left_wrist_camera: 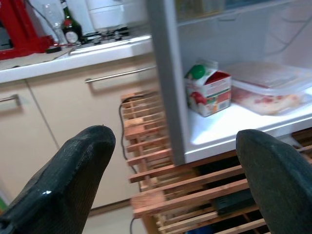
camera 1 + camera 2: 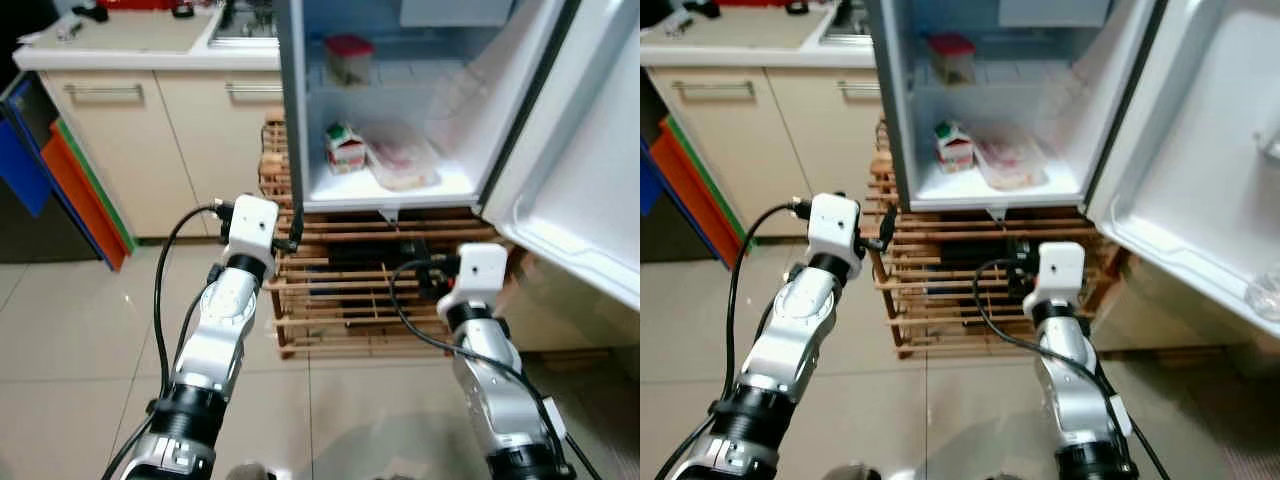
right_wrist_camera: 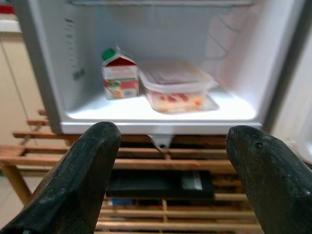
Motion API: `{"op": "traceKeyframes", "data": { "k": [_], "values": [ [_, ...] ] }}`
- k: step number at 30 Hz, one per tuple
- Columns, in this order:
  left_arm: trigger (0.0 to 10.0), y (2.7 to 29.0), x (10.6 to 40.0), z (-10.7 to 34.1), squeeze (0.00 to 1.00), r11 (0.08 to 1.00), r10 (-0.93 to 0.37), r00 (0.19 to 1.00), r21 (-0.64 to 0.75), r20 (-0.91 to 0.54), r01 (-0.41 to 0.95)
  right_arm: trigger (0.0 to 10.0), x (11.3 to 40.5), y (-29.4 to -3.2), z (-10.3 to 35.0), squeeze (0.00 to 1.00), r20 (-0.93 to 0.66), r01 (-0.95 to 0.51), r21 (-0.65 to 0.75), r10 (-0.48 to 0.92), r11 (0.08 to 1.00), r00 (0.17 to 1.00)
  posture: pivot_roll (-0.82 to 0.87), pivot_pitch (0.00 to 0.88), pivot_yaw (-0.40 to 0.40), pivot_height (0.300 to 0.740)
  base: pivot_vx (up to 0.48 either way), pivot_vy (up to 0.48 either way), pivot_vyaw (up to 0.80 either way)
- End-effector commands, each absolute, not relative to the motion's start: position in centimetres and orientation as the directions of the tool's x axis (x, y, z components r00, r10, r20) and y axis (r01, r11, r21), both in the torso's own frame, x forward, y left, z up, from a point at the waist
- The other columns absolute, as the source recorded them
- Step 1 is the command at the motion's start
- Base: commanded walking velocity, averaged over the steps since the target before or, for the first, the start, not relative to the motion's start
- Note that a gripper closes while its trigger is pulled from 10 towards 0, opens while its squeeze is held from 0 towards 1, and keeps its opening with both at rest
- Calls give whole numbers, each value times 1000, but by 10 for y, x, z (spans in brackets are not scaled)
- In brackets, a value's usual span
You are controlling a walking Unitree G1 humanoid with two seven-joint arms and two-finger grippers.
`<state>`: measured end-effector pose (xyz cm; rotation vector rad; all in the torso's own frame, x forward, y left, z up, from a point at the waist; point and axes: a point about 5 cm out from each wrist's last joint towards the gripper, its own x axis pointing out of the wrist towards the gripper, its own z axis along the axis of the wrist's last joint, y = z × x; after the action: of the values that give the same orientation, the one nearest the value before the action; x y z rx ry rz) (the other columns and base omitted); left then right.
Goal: Restocking fridge
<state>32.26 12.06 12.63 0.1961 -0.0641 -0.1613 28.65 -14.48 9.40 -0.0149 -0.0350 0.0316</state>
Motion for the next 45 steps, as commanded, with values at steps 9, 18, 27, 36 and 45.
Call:
{"op": "traceKeyframes", "data": {
  "k": [9, 18, 27, 36, 45],
  "values": [
    [10000, 119, 325, 125, 0, 964, -155, 987, 225, 29, 145, 10000, 289, -143, 97, 0, 20, -36, -32, 37, 999, 999, 77, 49, 21, 655, 0, 0, 0],
    [10000, 115, 324, 120, 0, 956, -186, 983, 232, 7, 179, 10000, 288, -148, 97, 0, 28, -16, -53, 17, 998, 999, 70, 57, 22, 645, 0, 0, 0],
    [10000, 106, 323, 124, 0, 944, -274, 962, 200, 20, 264, 10000, 285, -140, 102, 0, 63, -40, -92, 46, 995, 997, 63, 59, 25, 645, 160, 0, 0],
    [10000, 103, 325, 121, 0, 938, -279, 960, 216, 11, 270, 10000, 288, -134, 104, 0, 66, -60, -89, 66, 994, 996, 64, 57, 24, 645, 480, 0, 0],
    [10000, 109, 324, 119, 0, 945, -264, 964, 203, 12, 256, 10000, 287, -138, 102, 0, 53, -42, -53, 45, 998, 998, 62, 56, 29, 645, 480, 0, 0]
  ]
}}
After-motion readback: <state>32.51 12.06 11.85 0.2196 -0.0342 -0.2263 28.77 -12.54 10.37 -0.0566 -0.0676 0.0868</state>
